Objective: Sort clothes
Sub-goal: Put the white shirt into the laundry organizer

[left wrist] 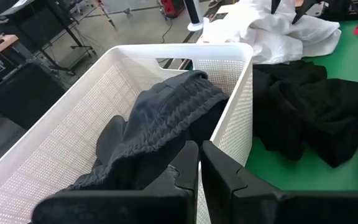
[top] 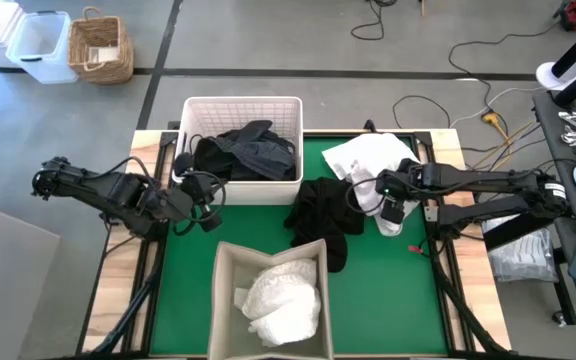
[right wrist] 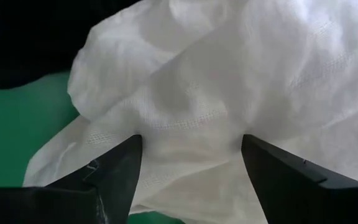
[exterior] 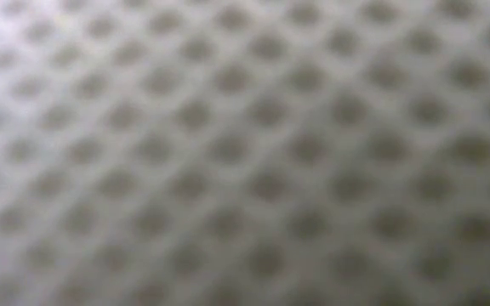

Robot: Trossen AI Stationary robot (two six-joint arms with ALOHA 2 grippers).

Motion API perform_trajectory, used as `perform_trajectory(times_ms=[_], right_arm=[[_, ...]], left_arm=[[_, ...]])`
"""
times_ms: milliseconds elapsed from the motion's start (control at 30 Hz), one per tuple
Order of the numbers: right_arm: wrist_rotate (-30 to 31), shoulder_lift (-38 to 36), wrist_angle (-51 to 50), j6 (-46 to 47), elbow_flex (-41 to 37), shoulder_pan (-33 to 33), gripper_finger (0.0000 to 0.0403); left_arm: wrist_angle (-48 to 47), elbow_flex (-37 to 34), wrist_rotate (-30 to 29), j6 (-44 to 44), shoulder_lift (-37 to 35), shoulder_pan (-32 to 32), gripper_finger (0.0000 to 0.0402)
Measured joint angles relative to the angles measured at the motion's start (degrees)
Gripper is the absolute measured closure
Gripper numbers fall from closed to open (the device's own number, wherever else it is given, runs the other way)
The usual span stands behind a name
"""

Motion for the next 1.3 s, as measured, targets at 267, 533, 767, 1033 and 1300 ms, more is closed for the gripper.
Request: perform_trajectory(times_ms=[267,533,767,1033,1300], right_arm=[[0.0,0.4,2.3,0.0,-0.2,0.0,0.0184],[0.1,3.2,2.3,0.0,-0.2,-0.1,0.0254],[0.2,8.2,2.3,-0.1,-0.2,-0.1,0.0352],[3.0,8.6,2.4,-2.0,0.0,-0.1,0.0393],[3.0,0.3,2.2,-2.1,2.4,-0.1,0.0394]], left_arm=[[0.0,0.0,0.0,-0.3,0.0,0.0,0.0401],[0.0,0.0,0.0,-0.4,0.0,0.0,0.0401],[0.0,0.0,0.0,-0.4,0.0,0.0,0.0401],[0.1,0.0,0.0,-0.4,0.4,0.0,0.0401],[0.1,0.0,-0.1,-0.2,2.5,0.0,0.0401]])
